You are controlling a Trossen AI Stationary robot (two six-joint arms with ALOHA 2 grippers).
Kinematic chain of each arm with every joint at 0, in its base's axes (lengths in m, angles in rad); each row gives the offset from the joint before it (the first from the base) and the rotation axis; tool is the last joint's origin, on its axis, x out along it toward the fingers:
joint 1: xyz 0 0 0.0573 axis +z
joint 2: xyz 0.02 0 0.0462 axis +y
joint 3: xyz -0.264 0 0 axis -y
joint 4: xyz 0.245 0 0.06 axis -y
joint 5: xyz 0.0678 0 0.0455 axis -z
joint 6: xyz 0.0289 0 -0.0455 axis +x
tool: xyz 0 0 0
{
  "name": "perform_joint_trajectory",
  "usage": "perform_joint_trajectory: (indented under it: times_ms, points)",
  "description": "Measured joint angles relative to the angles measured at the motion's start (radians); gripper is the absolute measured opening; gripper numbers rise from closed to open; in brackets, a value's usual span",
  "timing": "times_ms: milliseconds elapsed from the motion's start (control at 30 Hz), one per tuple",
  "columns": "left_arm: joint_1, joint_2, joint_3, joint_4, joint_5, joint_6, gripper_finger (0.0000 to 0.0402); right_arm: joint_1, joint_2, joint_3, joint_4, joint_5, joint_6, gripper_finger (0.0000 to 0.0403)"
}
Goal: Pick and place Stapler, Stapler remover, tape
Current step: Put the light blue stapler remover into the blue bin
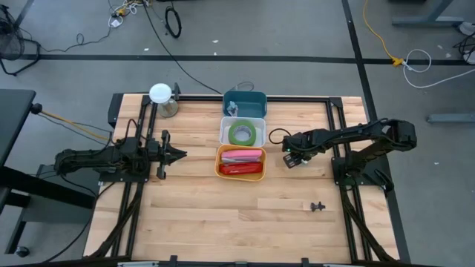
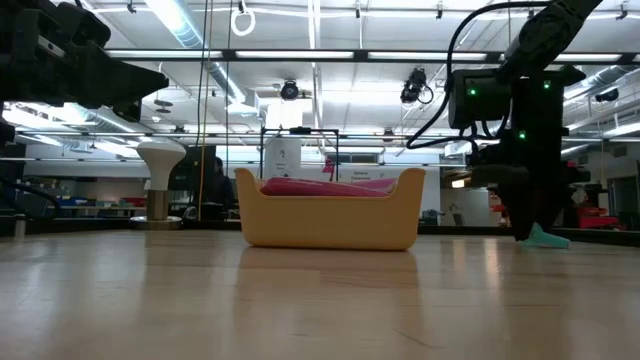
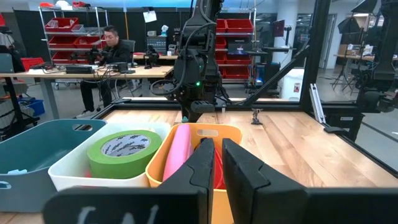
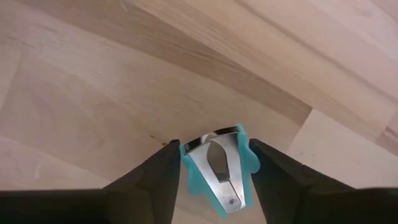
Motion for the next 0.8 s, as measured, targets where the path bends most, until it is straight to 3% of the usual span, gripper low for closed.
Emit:
perform_joint_trajectory:
  times_ms: [567,800]
  points:
    - [0.000,0.000,0.000,0.000,0.000,0.000,0.0037,0.000,0.000,0.005,-0.002,-0.015,0.000,0.0146]
    - [0.000,0.000,0.000,0.000,0.000,0.000,0.0037,-0.003,0.001,0.103,-0.008,-0.023,-0.068,0.0145]
